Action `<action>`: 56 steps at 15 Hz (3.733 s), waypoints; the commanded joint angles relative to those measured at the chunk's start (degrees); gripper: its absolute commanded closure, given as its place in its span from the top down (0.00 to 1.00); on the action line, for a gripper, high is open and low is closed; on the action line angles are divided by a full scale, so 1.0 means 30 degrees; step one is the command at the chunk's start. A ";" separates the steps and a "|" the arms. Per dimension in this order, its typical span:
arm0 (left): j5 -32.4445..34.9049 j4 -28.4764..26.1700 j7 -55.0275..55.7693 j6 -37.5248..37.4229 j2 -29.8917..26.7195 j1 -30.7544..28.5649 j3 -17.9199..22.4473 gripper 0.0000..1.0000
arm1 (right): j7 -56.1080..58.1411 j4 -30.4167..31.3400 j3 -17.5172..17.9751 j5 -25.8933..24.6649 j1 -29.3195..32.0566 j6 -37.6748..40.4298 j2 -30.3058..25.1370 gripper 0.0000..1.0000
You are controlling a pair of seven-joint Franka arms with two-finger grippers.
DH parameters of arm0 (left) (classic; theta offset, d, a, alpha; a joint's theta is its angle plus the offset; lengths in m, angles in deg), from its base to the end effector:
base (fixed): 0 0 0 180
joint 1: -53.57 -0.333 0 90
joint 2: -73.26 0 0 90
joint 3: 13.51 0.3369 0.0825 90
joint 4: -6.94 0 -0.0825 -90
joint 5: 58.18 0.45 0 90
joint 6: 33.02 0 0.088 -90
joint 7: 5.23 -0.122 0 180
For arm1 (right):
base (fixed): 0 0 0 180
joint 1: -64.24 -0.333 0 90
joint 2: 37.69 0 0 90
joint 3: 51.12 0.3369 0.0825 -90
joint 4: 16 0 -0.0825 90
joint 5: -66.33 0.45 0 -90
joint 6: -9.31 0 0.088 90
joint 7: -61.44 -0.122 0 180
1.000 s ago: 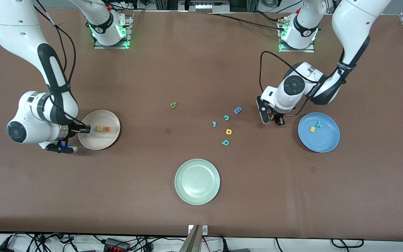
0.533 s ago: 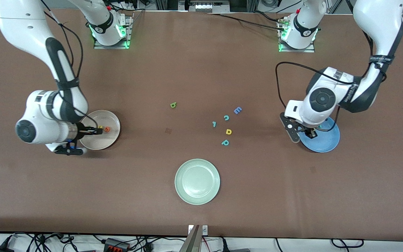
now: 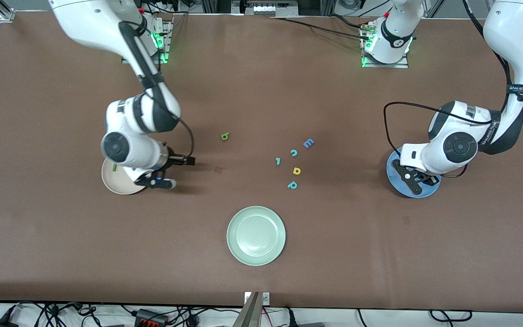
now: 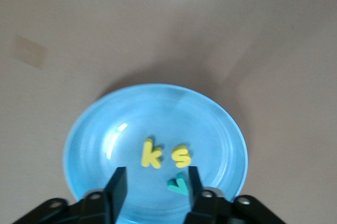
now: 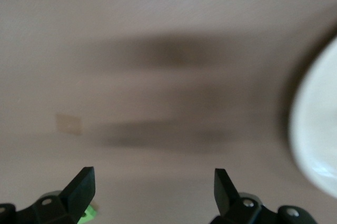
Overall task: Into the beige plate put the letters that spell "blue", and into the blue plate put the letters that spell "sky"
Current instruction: 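Place the k in the blue plate while the right gripper drops the bar, then raise the left arm to rest while the right gripper reaches the green g, then grasp the green g letter with the right gripper and lift it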
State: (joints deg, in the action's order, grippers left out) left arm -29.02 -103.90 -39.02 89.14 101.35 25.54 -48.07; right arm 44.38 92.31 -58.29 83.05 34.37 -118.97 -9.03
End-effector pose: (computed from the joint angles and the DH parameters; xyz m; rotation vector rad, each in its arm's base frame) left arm 0.6530 -0.0413 0.2151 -2.6796 1.4430 0.2969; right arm 0.6144 0.2714 0.1855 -3.0288 0.1344 0.2832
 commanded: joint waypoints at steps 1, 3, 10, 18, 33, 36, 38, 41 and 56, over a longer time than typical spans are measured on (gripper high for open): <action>0.0008 0.1988 0.0363 -0.2303 -0.0192 0.0492 -0.0518 1.00 | -0.0349 0.3237 -0.0191 0.0198 -0.2543 -0.3200 -0.1232 1.00; -0.1129 0.3482 0.1762 -0.4441 -0.0192 0.0523 -0.1018 1.00 | -0.0668 0.3329 -0.0191 0.0256 -0.3516 -0.3326 -0.1174 1.00; -0.2014 0.9135 0.9203 -1.0830 -0.0163 0.3446 -0.1429 1.00 | -0.1989 0.3505 -0.0190 0.0285 -0.4862 -0.3384 -0.0530 1.00; -0.6369 1.1459 1.2376 -1.1365 -0.1972 0.5673 0.2395 1.00 | -0.1815 0.3213 -0.0191 0.0169 -0.5745 -0.3647 0.0114 0.88; -1.0041 0.4042 1.1996 -0.7493 -1.0037 1.1216 1.1959 1.00 | -0.1696 0.2743 -0.0191 0.0051 -0.6097 -0.3970 0.0760 0.37; -1.0041 0.4251 1.1673 -0.8025 -1.0036 1.1216 1.1959 1.00 | -0.1258 0.2743 -0.0191 0.0051 -0.5893 -0.3941 0.0760 0.26; -1.0041 0.4251 1.1673 -0.8025 -1.0036 1.1216 1.1988 1.00 | -0.1257 0.2656 -0.0220 0.0051 -0.5775 -0.3941 0.0760 0.23; -1.0070 0.4251 1.1760 -0.8346 -1.0036 1.1216 1.1989 1.00 | -0.1432 0.2247 -0.0425 0.0168 -0.5600 -0.3882 0.0556 0.23; -1.0100 0.4808 1.1760 -0.9050 -0.9684 1.1216 1.1930 1.00 | -0.1257 0.0373 -0.1978 0.0051 -0.6654 -0.2915 0.0962 0.41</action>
State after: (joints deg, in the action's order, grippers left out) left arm -58.74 -91.42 -3.03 63.52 71.50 58.74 -12.71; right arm 40.04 96.19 -64.09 83.01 14.43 -128.17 -8.26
